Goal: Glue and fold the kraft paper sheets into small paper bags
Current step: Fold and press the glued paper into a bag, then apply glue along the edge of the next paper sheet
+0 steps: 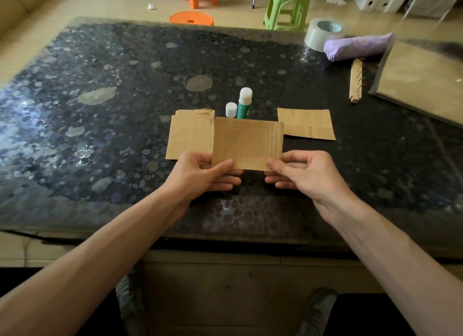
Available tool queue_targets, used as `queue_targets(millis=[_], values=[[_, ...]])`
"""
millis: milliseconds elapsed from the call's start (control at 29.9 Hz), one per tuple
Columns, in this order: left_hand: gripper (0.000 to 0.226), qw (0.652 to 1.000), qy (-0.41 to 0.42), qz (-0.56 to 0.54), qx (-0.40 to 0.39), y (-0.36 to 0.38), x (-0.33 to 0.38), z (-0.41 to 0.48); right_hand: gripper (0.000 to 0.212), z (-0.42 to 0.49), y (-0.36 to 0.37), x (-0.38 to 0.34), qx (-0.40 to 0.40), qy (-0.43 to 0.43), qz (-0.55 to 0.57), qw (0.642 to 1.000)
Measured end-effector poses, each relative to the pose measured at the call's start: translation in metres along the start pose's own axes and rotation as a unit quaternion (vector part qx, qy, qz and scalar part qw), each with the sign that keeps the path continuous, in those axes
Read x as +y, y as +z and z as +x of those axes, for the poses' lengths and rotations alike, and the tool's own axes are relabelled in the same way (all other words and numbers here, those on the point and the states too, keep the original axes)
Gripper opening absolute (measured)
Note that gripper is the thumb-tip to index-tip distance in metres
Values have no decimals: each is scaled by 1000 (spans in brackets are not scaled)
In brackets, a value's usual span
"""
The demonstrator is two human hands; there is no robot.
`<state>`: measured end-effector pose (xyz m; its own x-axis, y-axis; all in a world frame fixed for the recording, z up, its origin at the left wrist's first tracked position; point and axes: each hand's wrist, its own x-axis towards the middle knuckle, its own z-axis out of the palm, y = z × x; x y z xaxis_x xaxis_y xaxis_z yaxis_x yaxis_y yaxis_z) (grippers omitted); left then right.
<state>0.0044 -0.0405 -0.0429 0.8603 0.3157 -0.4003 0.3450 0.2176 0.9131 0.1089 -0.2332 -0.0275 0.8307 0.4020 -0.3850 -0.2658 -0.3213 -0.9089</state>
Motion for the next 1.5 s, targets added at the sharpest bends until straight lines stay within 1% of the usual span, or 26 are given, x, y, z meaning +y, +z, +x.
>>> queue_targets(millis=[67,167,267,367,501,668,768,869,935,969,1036,1069,1136,1203,1236,1270,1336,1403,1503], values=[[23,1000,-2,4,5,-1,0,1,15,1,-2,1,-3,3,-9,1000],[25,1000,-13,8,-12,-2,1,1,14,4,-10,-1,2,14,-17,1000],[24,1000,-1,16,-4,-1,4,3,11,11,-21,0,46,19,-14,999],[20,997,49,63,13,4,6,7,9,20,-33,1,103,16,11,994],[15,983,121,138,28,14,10,20,18,29,-50,2,167,-2,31,985],[16,977,141,155,23,28,11,33,23,46,-70,1,232,-1,58,971],[16,975,143,168,24,32,7,37,21,58,-78,-1,241,1,73,968],[16,974,149,169,30,28,4,38,17,65,-81,-1,246,2,65,967],[16,971,159,176,34,23,4,38,18,69,-80,0,271,4,29,962],[15,968,169,184,39,21,4,37,23,71,-80,2,292,5,6,956],[14,952,201,221,68,14,5,37,31,73,-78,4,327,6,-28,944],[14,935,221,260,93,9,5,36,33,73,-76,5,333,2,-39,942],[15,886,259,358,143,-2,7,34,30,70,-70,6,323,-29,-93,942],[23,830,275,456,164,-14,8,34,21,67,-63,8,285,-92,-224,927],[29,811,272,493,162,-19,7,34,18,66,-59,10,261,-121,-285,914],[35,801,263,515,155,-23,7,33,16,66,-55,12,238,-140,-327,904],[44,795,251,533,141,-29,8,30,15,66,-46,16,207,-156,-359,897],[47,786,249,550,134,-34,9,27,16,69,-39,19,207,-180,-378,884],[43,769,235,576,147,-42,8,24,18,76,-35,22,224,-209,-404,862]])
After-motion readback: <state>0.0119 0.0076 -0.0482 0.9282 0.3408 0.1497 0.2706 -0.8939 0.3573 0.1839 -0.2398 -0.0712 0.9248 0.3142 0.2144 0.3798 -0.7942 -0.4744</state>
